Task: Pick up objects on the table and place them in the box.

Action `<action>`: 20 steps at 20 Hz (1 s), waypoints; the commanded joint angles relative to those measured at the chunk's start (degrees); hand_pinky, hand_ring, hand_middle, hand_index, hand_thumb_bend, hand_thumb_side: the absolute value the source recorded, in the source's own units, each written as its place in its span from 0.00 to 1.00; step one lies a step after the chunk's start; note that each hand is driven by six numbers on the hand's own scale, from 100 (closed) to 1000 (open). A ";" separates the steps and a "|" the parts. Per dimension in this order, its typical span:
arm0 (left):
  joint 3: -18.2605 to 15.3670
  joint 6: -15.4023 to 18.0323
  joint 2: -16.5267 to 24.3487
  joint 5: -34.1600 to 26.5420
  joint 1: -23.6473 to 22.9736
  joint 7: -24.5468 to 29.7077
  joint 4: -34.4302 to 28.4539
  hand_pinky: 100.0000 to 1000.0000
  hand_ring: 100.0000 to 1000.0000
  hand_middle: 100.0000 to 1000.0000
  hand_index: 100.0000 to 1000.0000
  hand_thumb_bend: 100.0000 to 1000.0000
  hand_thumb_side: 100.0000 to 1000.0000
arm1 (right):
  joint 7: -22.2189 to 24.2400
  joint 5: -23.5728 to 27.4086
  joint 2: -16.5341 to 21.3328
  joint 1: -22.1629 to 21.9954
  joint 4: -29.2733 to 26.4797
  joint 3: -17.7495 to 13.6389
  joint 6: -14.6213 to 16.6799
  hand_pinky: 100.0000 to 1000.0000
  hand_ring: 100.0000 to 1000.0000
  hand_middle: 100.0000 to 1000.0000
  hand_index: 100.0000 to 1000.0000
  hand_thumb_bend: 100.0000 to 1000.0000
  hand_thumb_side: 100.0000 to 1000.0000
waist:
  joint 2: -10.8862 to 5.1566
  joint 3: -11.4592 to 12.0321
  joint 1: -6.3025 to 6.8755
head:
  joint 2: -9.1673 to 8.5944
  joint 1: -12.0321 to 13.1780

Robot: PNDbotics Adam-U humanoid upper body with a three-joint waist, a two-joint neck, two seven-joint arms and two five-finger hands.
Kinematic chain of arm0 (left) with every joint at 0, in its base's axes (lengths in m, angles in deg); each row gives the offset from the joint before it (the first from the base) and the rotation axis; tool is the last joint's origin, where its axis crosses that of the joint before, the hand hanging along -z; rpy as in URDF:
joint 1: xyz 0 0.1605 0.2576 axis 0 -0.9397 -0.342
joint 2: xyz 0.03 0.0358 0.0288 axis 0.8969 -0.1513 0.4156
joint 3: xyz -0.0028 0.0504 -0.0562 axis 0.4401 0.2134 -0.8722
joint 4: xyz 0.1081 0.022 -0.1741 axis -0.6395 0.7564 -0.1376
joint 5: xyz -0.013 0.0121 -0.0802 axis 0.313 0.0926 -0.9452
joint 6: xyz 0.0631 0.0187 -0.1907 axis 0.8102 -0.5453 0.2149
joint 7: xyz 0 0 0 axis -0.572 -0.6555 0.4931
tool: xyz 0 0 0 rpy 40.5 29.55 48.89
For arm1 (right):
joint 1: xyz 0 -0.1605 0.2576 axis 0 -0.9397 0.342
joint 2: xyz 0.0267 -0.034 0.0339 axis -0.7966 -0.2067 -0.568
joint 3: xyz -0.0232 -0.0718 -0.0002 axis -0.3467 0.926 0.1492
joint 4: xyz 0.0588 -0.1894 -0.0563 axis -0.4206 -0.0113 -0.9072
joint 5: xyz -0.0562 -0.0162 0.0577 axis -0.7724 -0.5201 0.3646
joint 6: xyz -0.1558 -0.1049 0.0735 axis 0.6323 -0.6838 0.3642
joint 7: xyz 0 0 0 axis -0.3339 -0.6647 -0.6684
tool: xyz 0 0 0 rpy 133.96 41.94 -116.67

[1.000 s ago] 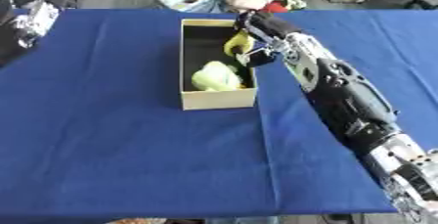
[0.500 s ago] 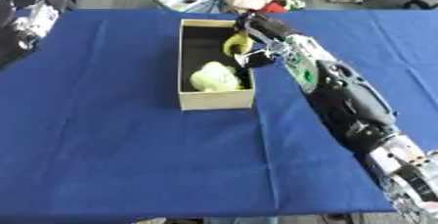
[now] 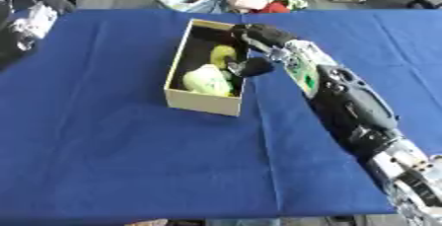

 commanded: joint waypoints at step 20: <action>-3.70 -0.80 1.99 -0.46 -2.92 -3.82 -2.16 0.60 0.57 0.62 0.83 0.08 0.80 | -2.90 7.78 8.63 -1.08 -14.55 1.92 1.92 0.82 0.89 0.88 0.95 0.00 0.36 | -0.62 -1.66 -0.09 | 0.31 1.27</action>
